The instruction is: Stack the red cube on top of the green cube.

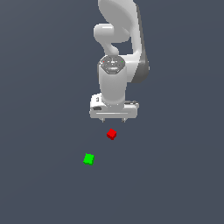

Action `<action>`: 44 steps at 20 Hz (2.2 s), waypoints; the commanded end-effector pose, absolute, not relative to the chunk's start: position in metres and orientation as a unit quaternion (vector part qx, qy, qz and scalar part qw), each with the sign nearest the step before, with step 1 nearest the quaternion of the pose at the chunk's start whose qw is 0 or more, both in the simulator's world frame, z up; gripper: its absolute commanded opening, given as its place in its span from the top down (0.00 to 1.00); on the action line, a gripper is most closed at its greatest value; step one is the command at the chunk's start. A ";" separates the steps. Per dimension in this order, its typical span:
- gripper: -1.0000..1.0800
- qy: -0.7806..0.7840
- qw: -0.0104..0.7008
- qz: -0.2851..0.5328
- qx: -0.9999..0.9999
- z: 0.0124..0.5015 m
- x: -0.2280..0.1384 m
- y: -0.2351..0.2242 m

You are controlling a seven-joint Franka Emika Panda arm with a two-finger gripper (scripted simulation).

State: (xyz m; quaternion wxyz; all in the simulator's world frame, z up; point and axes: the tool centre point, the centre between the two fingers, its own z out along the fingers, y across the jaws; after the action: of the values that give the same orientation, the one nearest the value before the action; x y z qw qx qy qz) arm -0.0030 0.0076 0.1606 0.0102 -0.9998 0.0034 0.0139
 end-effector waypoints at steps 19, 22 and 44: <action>0.04 0.122 0.006 0.008 -0.992 0.126 -0.002 0.005; 0.04 0.165 0.004 0.006 -0.986 0.113 -0.001 0.004; 0.04 0.308 0.000 0.000 -0.951 0.070 0.000 -0.001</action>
State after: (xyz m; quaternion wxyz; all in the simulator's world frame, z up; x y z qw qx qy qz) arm 0.0002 -0.0011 0.0697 -0.0002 -0.9513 0.3081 0.0001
